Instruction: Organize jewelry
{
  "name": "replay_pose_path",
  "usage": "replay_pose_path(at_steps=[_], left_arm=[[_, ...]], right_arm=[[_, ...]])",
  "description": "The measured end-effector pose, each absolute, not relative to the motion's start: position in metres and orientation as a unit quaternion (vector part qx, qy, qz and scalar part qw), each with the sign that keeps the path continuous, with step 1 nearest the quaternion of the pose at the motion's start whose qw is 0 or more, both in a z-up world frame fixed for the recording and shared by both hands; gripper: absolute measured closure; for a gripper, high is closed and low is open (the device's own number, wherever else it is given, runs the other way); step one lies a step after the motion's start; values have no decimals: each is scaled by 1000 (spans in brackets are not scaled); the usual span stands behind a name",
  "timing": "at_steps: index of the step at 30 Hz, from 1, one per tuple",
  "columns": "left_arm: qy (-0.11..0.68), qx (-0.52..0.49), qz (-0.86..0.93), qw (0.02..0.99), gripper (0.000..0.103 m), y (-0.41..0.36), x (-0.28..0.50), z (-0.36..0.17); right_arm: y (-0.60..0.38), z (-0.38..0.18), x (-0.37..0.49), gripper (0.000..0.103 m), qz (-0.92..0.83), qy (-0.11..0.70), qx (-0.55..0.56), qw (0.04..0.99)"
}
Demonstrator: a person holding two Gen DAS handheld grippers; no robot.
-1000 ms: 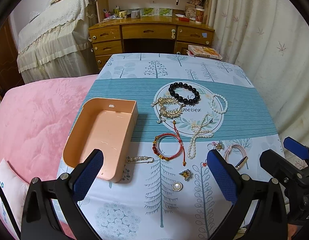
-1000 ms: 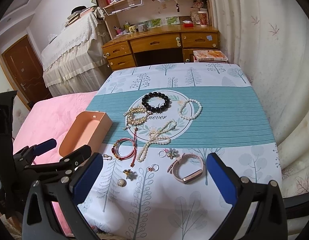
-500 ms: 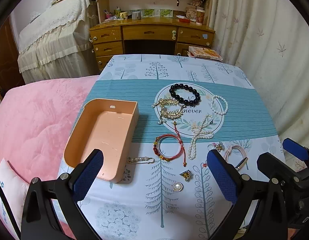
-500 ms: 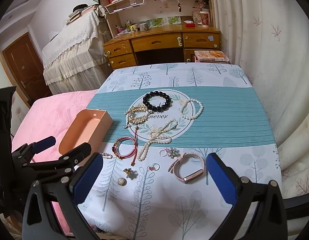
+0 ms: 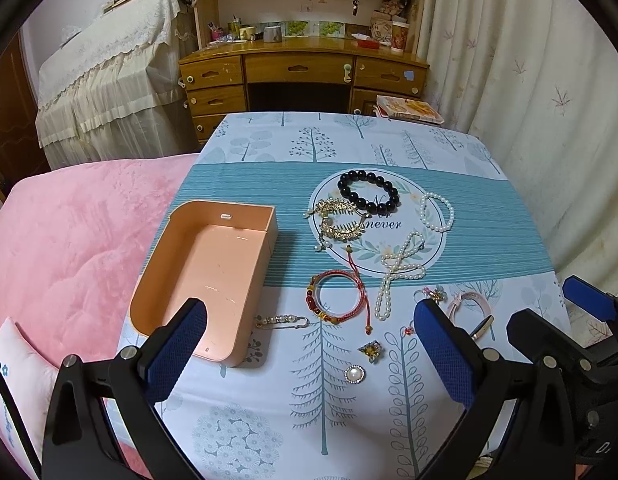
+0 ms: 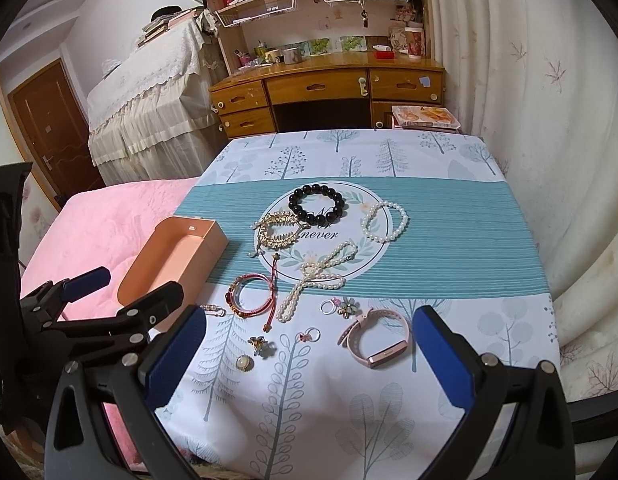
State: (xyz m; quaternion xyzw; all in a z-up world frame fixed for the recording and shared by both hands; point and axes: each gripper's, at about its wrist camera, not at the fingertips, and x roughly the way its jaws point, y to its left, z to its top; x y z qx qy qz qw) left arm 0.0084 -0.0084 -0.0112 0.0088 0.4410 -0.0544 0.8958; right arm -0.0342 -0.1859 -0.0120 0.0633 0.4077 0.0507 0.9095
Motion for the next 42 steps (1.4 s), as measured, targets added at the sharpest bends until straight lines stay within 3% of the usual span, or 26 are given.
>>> replay_pose_path(at_steps=[25, 33, 42], left_arm=[[486, -5, -81, 870, 1, -9, 20, -29], [545, -30, -125, 829, 1, -3, 71, -32], [508, 16, -89, 857, 1, -18, 161, -12]], right_arm=[[-192, -26, -27, 0, 66, 424, 95, 898], [-207, -25, 14, 21, 82, 451, 93, 884], [-252, -33, 107, 38, 70, 493, 142, 856]])
